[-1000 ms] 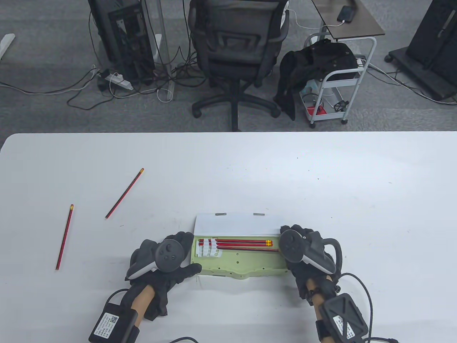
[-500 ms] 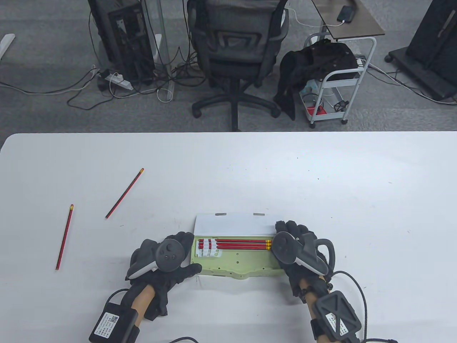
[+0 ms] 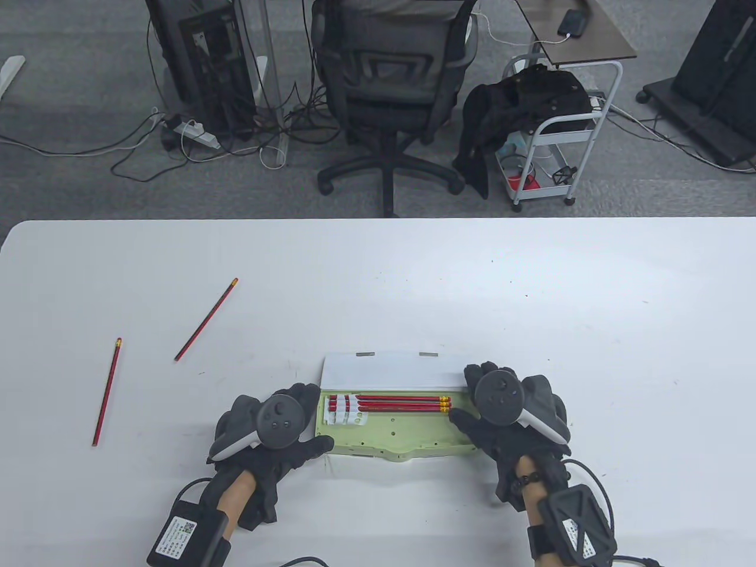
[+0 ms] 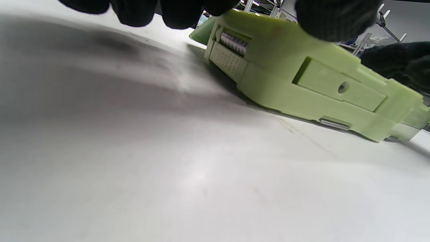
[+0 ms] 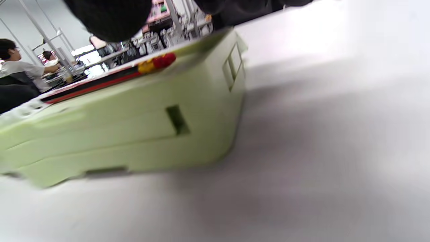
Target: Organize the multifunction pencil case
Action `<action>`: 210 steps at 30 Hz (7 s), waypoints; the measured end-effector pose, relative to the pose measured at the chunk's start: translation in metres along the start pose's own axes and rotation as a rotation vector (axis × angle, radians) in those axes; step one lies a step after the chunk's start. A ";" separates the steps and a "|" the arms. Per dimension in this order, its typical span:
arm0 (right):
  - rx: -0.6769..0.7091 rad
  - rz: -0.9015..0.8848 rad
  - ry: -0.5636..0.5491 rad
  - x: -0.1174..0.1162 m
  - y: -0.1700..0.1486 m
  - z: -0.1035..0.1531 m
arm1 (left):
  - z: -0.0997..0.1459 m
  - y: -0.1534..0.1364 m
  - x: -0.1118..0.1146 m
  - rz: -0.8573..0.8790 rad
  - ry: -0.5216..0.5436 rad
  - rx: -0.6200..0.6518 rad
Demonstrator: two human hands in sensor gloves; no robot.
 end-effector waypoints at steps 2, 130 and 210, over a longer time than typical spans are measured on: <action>0.026 -0.052 0.071 -0.008 -0.001 0.000 | 0.001 0.000 -0.001 0.004 0.002 -0.001; 0.305 0.307 -0.330 0.021 0.092 0.002 | 0.026 0.039 -0.040 -0.150 0.323 0.165; -0.048 0.261 -0.225 0.032 0.012 0.010 | 0.007 0.009 0.000 -0.075 0.067 0.017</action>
Point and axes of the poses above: the tracker on the back of each hand, its own y axis roughly to the thumb side, its own z axis roughly from the fingertips to the wrist, x = y × z, the point moved 4 cm from there along -z, roughly from the wrist to the fingertips, and after that the axes turned 14 degrees about x, right-handed, at the moved point
